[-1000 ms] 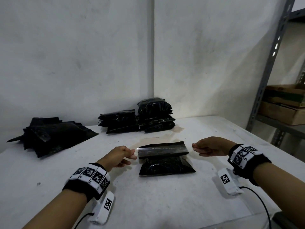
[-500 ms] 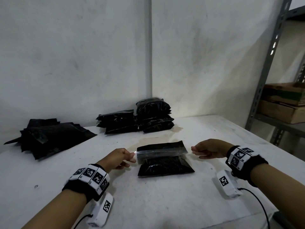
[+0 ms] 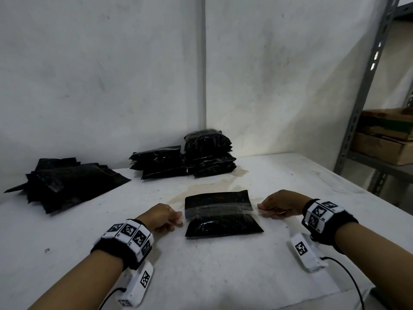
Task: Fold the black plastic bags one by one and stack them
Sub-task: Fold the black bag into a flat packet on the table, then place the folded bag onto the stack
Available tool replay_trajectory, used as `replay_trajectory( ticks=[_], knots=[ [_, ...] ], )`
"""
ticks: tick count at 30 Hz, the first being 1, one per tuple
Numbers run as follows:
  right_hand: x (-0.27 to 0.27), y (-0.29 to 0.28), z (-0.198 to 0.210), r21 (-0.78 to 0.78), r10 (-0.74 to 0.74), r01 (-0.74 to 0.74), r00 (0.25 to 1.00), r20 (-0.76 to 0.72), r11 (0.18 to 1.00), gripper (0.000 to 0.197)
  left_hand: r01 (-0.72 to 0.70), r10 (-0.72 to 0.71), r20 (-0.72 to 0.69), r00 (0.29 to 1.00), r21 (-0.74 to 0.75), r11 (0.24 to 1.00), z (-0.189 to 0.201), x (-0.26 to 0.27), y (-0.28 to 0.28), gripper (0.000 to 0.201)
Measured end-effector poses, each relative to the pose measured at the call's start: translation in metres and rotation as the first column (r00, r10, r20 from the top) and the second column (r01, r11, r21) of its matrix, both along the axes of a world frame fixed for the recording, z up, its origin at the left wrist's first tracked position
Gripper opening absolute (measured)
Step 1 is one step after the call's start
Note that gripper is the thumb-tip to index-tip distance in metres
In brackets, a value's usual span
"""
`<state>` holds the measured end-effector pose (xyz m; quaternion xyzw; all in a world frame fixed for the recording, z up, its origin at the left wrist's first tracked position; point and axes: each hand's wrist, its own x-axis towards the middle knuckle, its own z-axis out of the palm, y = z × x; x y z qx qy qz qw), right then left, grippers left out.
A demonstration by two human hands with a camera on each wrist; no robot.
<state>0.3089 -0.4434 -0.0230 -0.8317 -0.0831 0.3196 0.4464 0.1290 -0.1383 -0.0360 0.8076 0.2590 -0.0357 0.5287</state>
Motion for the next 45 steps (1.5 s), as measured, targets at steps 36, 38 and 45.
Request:
replay_trajectory(
  ticks=[36,38,45],
  knots=[
    [0.005,0.008,-0.005,-0.151,0.078,-0.067,0.995,0.069,0.986,0.014,0.402,-0.386,-0.135,0.913,0.466,0.789,0.029,0.072,-0.052,0.093],
    [0.005,0.008,-0.005,-0.141,0.073,-0.064,0.996,0.06,0.988,0.012,0.418,-0.369,-0.198,0.908,0.458,0.784,0.033,0.076,-0.055,0.082],
    [0.004,0.009,-0.003,-0.095,0.104,-0.097,0.992,0.076,0.991,0.016,0.485,-0.417,-0.249,0.874,0.408,0.773,0.042,0.08,-0.045,0.082]
  ],
)
